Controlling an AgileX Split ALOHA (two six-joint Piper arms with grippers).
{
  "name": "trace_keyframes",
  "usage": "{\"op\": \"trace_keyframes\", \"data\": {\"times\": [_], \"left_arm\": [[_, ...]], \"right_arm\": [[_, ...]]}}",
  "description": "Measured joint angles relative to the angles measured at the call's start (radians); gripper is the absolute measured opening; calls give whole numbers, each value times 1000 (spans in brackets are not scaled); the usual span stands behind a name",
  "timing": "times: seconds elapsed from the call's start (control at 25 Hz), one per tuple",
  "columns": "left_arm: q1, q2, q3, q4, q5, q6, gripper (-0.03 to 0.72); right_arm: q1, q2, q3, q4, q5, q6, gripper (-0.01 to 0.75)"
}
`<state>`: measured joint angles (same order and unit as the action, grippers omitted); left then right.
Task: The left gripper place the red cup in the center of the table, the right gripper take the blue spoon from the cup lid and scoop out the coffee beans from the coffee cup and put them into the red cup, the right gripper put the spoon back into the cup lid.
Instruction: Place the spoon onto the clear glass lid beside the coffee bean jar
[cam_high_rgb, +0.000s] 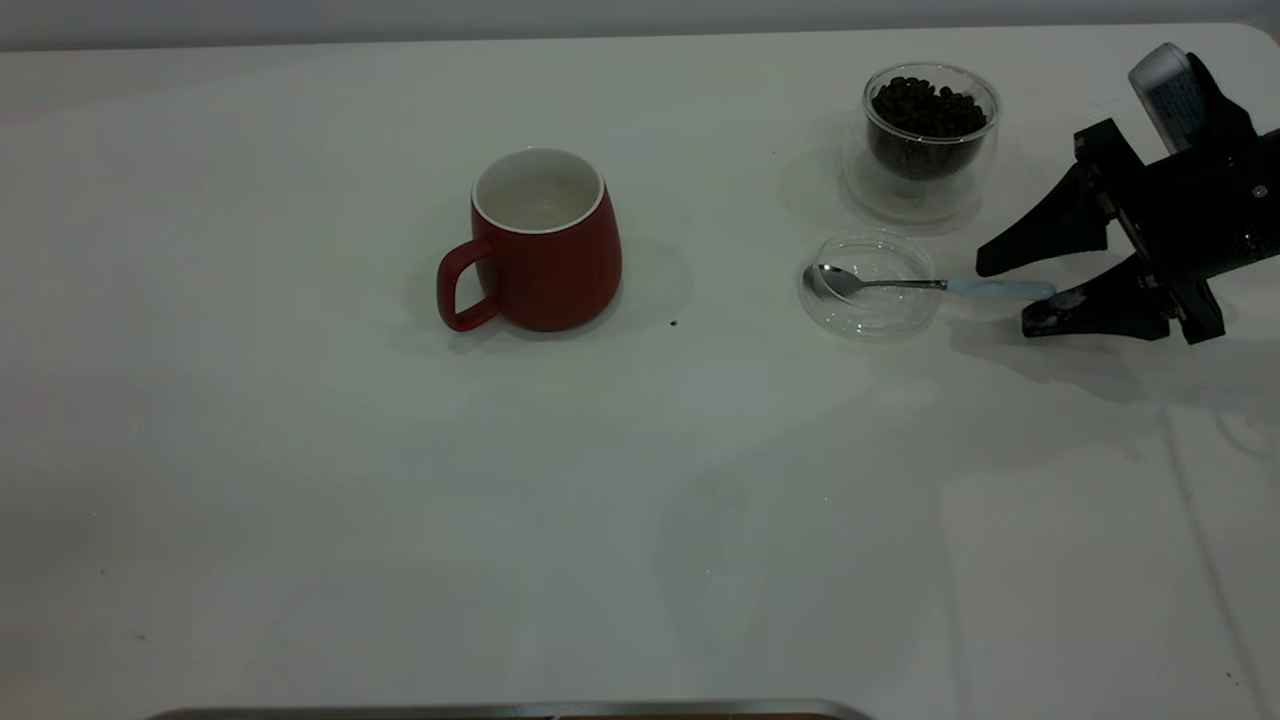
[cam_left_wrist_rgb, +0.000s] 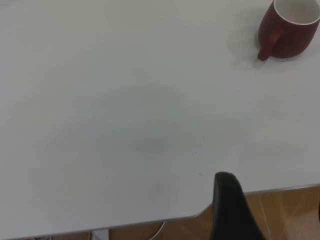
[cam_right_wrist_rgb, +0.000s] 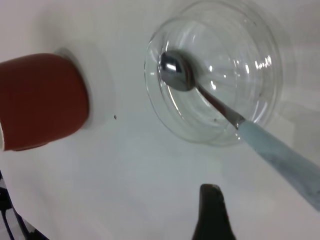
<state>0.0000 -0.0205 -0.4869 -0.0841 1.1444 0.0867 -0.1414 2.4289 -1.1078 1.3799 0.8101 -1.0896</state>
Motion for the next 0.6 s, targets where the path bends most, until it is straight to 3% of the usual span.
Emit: {"op": "trace_keyframes", "data": {"times": [0.6], "left_arm": [[0, 0, 0, 0, -1, 0, 471]], "right_arm": [[14, -47, 0, -159, -12, 130, 584]]}}
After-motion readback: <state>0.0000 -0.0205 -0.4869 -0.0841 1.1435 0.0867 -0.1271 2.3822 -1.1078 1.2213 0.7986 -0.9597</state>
